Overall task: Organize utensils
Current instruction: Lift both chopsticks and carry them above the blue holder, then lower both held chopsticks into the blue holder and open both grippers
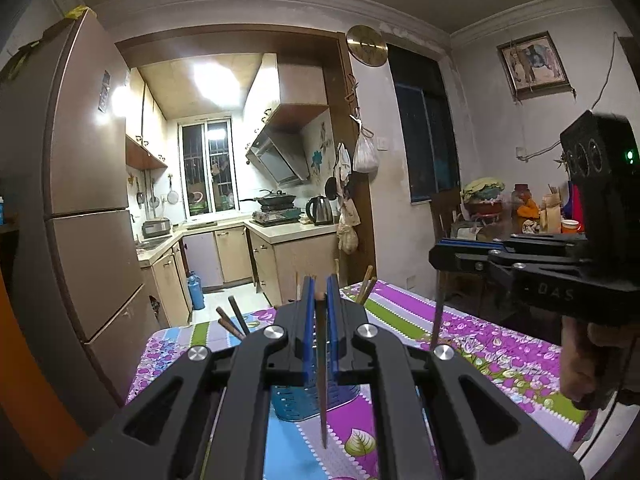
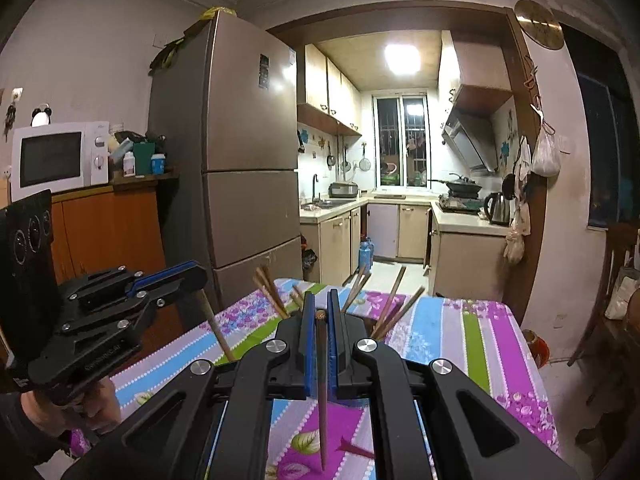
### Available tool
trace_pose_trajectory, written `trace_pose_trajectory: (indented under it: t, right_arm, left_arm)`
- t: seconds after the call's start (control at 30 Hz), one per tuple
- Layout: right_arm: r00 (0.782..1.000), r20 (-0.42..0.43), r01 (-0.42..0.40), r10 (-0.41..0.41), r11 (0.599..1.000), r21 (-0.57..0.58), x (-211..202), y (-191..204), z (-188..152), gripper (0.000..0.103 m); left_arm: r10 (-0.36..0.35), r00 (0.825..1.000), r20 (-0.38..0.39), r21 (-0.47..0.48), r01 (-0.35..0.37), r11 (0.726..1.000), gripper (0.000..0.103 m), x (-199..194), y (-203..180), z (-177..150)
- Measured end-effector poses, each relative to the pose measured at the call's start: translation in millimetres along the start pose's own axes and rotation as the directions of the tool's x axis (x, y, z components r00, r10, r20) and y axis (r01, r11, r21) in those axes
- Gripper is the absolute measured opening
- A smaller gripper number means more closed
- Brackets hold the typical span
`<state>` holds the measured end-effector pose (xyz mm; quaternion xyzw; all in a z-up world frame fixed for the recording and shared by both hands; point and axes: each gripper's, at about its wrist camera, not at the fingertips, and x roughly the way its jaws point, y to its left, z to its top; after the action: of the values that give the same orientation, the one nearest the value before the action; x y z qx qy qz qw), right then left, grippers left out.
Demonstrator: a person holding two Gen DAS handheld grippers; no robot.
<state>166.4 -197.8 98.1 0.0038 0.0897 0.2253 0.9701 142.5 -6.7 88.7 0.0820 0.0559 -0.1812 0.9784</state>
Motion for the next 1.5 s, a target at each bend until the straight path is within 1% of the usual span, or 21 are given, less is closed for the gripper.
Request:
trace_pose_trajectory:
  t: [0.17, 0.4, 0.57, 0.77, 0.87, 0.97, 1.17, 1.27, 1.5]
  right_arm:
    - [0.999, 0.045, -0.010, 0.010, 1.000, -0.009, 2, -4, 19, 0.007]
    - [0.995, 0.095, -0.013, 0.017, 0.999, -0.039, 3, -5, 50, 0.007]
    - [0.994, 0.111, -0.006, 0.012, 0.998, -0.055, 9, -10, 72, 0.007]
    - [0.990, 0.143, -0.008, 0.015, 0.999, -0.045, 20, -20, 107, 0.007]
    - [0.988, 0.155, -0.006, 0.014, 0.999, -0.048, 29, -23, 122, 0.007]
    - [0.988, 0.156, -0.008, 0.016, 0.999, -0.049, 42, -27, 133, 0.007]
    - [0.991, 0.135, -0.019, 0.024, 0.999, -0.037, 72, -38, 135, 0.007]
    - [0.993, 0.119, -0.023, 0.027, 0.999, -0.030, 86, -45, 128, 0.007]
    - [0.997, 0.074, -0.023, 0.023, 1.000, -0.001, 117, -63, 109, 0.007]
  left_arm:
    - [-0.008, 1.000, -0.014, 0.011, 0.008, 1.000, 0.005, 1, -2, 16]
    - [0.004, 1.000, -0.004, -0.002, -0.004, 1.000, 0.005, 5, 7, 41]
    - [0.027, 0.999, 0.040, -0.016, -0.027, 1.000, 0.005, 2, 20, 72]
    - [0.054, 0.993, 0.109, -0.031, -0.051, 0.998, 0.005, 1, 35, 121]
    - [0.055, 0.990, 0.132, -0.047, -0.049, 0.998, 0.005, 12, 42, 141]
    - [0.065, 0.987, 0.146, -0.041, -0.060, 0.997, 0.005, 27, 44, 151]
    - [0.064, 0.991, 0.119, -0.043, -0.060, 0.997, 0.005, 63, 46, 146]
    - [0.063, 0.995, 0.081, -0.047, -0.060, 0.997, 0.005, 86, 48, 133]
    - [0.058, 0.998, 0.011, -0.059, -0.058, 0.997, 0.005, 121, 57, 106]
